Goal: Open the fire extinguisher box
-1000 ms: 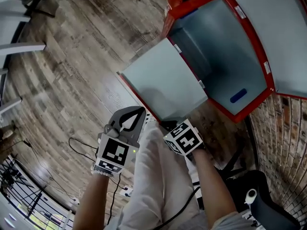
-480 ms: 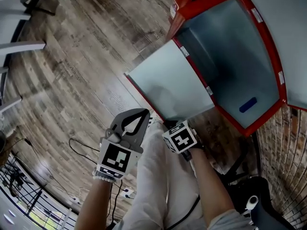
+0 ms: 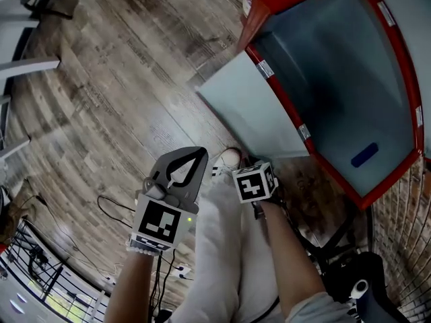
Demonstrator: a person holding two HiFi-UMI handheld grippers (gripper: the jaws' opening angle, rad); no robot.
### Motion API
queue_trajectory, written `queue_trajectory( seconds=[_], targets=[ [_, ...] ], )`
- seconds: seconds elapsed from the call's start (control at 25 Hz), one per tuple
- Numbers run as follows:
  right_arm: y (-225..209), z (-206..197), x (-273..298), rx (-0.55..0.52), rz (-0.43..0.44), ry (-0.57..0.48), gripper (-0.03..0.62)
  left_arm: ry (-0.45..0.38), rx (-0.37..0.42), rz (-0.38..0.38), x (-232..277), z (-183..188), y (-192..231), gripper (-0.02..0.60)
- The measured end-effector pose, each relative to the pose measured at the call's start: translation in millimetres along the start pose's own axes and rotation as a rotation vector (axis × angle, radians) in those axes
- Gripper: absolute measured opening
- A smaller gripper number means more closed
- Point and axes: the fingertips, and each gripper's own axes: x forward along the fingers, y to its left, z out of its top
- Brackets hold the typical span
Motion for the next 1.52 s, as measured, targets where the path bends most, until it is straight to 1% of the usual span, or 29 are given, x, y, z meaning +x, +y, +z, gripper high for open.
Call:
queue_trajectory(
  seconds=[0.08,0.12,0.24,0.32,0.48,0.56,0.64,0.76,0.92,1.04,1.16,1.28,1.52],
  targets=[
    [-15,3,2,0.055,-0.007,-0.016,0.046,0.013,0.006,-0.005,3,-5,3,-0.002],
    [-20,4,1,0.062,-0.008,-0.027,0.046,0.021,0.012,-0.006,4,-8,4,-0.002],
    [-25,9,-11,0.049,-0.011,-0.073,0.034,0.035,0.016,-0.009,2,-9,3,-0.002],
    [-26,15,-25,0.047,-0.014,-0.125,0.006,0.035,0.017,-0.011,-1,-4,0,-0.002],
    [-25,24,-61,0.03,-0.001,-0.21,0.006,0.017,0.02,-0.017,-8,15,-12,-0.002],
    [-25,25,-81,0.016,0.003,-0.22,0.006,0.01,0.032,-0.023,-12,27,-19,-0.002],
    [-23,31,-104,0.003,0.009,-0.255,0.006,0.0,0.039,-0.028,-19,41,-28,-0.002],
    [-18,33,-143,0.023,0.025,-0.297,0.006,-0.015,0.049,-0.041,-32,63,-44,-0.002],
    [-17,42,-201,0.027,0.034,-0.375,0.006,-0.044,0.083,-0.062,-51,96,-66,-0.002],
    [-15,42,-239,0.022,0.028,-0.415,0.006,-0.054,0.11,-0.078,-67,117,-83,-0.002],
    [-10,40,-276,-0.007,0.024,-0.444,0.006,-0.061,0.139,-0.091,-85,137,-99,-0.002],
    [-6,36,-319,-0.005,0.018,-0.501,0.006,-0.074,0.166,-0.097,-107,160,-117,-0.002],
    [1,26,-396,-0.015,-0.024,-0.587,0.006,-0.12,0.207,-0.096,-150,206,-139,-0.002]
  ],
)
